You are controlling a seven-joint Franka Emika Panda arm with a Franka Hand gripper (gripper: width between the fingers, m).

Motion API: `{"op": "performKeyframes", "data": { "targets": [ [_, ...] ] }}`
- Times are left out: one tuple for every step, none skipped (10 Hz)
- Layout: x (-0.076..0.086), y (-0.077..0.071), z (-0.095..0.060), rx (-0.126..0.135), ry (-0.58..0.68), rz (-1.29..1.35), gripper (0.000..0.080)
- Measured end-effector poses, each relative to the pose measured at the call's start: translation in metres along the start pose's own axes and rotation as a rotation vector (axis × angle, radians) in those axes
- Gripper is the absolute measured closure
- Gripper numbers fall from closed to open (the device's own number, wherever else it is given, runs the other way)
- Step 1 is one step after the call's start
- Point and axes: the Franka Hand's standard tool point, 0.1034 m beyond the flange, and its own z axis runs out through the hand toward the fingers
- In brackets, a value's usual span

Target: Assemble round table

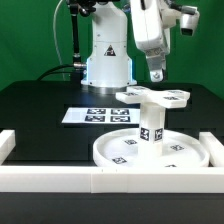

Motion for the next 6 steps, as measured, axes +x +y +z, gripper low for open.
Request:
{"op": "performKeyframes", "data": {
  "targets": [
    [-0.003, 0.002, 0.001, -0.034, -0.003, -0.149, 0.0151],
    [-0.007, 0.0, 0.0, -0.048, -0.006, -0.297, 0.0151],
    [-0.01, -0.001, -0.001, -0.063, -0.003, -0.441, 0.0151],
    [-0.014, -0.001, -0.001, -0.081, -0.014, -0.57, 0.0151],
    [-0.018, 0.0, -0.001, -0.1, -0.023, -0.718, 0.0151],
    [-0.021, 0.001, 0.0, -0.108, -0.03, -0.794, 0.0151]
  ]
}}
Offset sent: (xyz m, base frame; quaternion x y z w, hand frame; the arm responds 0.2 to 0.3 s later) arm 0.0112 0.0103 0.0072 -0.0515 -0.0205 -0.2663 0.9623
